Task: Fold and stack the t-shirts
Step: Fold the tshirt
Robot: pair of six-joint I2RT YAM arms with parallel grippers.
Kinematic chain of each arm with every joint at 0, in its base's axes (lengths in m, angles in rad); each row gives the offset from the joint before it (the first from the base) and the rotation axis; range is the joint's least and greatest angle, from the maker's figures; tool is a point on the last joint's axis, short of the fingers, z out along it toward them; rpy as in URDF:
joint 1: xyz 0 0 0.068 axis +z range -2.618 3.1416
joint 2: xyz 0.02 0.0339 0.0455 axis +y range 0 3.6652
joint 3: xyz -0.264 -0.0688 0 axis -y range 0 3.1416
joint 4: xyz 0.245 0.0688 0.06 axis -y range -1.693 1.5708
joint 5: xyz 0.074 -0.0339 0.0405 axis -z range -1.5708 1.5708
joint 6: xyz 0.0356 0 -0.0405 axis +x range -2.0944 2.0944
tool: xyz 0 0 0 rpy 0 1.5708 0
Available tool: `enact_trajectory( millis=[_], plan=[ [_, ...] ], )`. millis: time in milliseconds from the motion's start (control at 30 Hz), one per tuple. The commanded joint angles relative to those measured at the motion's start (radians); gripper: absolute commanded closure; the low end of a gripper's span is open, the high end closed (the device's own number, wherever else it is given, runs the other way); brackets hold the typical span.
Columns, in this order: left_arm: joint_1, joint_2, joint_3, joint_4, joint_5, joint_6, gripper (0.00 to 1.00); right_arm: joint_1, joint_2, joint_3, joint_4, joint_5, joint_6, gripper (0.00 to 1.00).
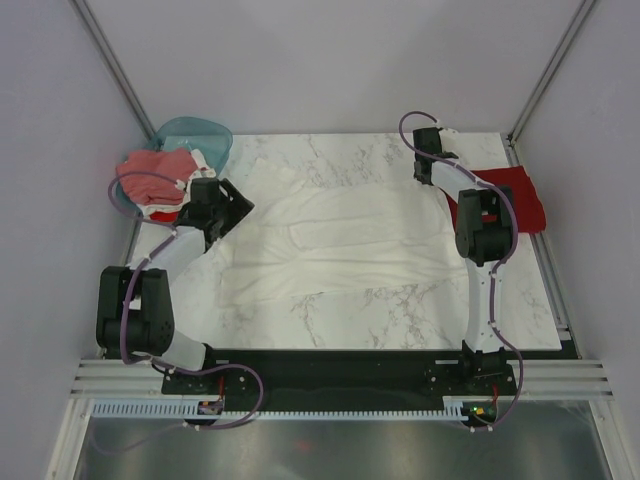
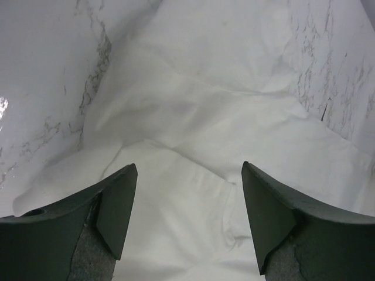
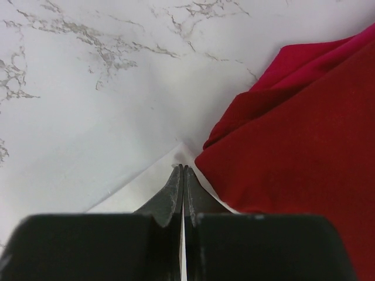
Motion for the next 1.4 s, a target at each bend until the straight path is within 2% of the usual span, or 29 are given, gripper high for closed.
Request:
enact_trajectory(
  millis=[0, 133, 500, 600, 867, 1033, 1200, 1367],
  plan=[
    [-0.004, 0.024, 0.105, -0.033, -0.087, 0.051, 0.21, 0.000, -0.059, -0.027, 0.031, -0.011, 0.043, 1.00],
    [-0.034, 0.114, 0.238, -0.088, -0.194, 0.028, 0.22, 0.003, -0.072, -0.075, 0.085, -0.068, 0.066, 1.00],
    [-0.054, 0.420, 0.513, -0.096, -0.282, 0.048, 0.24, 0.001, -0.153, -0.125, 0.083, -0.079, 0.079, 1.00],
    [-0.052, 0.515, 0.674, -0.154, -0.315, 0.073, 0.25, 0.003, -0.170, -0.142, 0.089, -0.091, 0.086, 1.00],
    [-0.052, 0.728, 0.926, -0.252, -0.300, 0.110, 0.27, 0.006, -0.206, -0.167, 0.104, -0.100, 0.088, 1.00],
    [-0.055, 0.872, 1.182, -0.411, -0.270, 0.159, 0.33, 0.006, -0.216, -0.179, 0.111, -0.097, 0.088, 1.00],
    [-0.061, 0.986, 1.372, -0.519, -0.279, 0.202, 0.33, 0.006, -0.217, -0.181, 0.111, -0.105, 0.089, 1.00],
    [-0.066, 1.038, 1.461, -0.599, -0.274, 0.220, 0.33, 0.006, -0.217, -0.187, 0.111, -0.099, 0.086, 0.96]
  ],
)
